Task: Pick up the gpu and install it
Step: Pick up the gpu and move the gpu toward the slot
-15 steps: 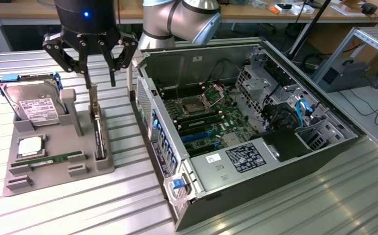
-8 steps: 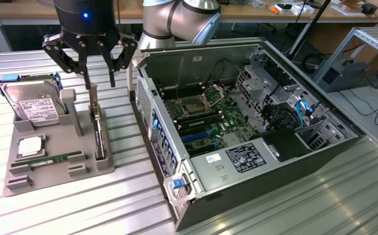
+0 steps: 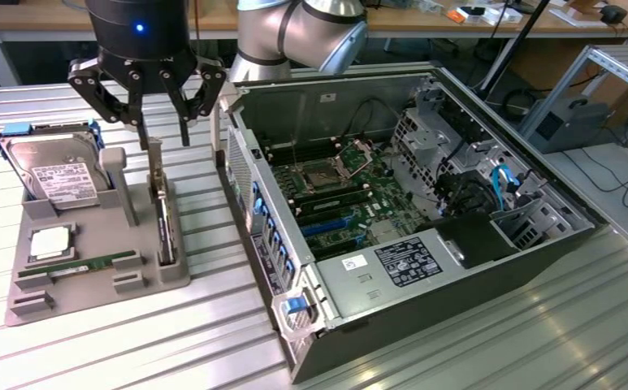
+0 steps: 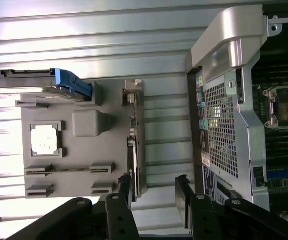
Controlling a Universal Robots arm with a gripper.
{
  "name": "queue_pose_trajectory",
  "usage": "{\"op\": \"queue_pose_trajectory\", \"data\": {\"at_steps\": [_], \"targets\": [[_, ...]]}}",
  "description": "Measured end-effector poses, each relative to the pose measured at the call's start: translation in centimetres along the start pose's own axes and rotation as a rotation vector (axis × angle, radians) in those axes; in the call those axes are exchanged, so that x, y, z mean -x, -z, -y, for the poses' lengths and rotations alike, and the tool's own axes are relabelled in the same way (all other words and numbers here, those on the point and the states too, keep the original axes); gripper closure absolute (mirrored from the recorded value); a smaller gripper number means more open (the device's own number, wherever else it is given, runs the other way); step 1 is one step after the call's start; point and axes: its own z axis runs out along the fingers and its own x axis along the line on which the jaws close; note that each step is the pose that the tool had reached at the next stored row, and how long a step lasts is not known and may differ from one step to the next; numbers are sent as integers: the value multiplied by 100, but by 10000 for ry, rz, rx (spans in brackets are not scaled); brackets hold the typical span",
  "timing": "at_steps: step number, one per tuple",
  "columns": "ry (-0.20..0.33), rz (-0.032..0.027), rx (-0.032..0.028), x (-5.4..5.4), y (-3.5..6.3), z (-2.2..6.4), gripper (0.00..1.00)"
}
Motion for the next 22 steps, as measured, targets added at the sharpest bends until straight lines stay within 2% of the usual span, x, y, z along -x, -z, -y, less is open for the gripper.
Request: {"op": "queue_pose_trajectory", "data": {"at_steps": [22], "targets": [[0,1,1,-87,-78,10,52]]}}
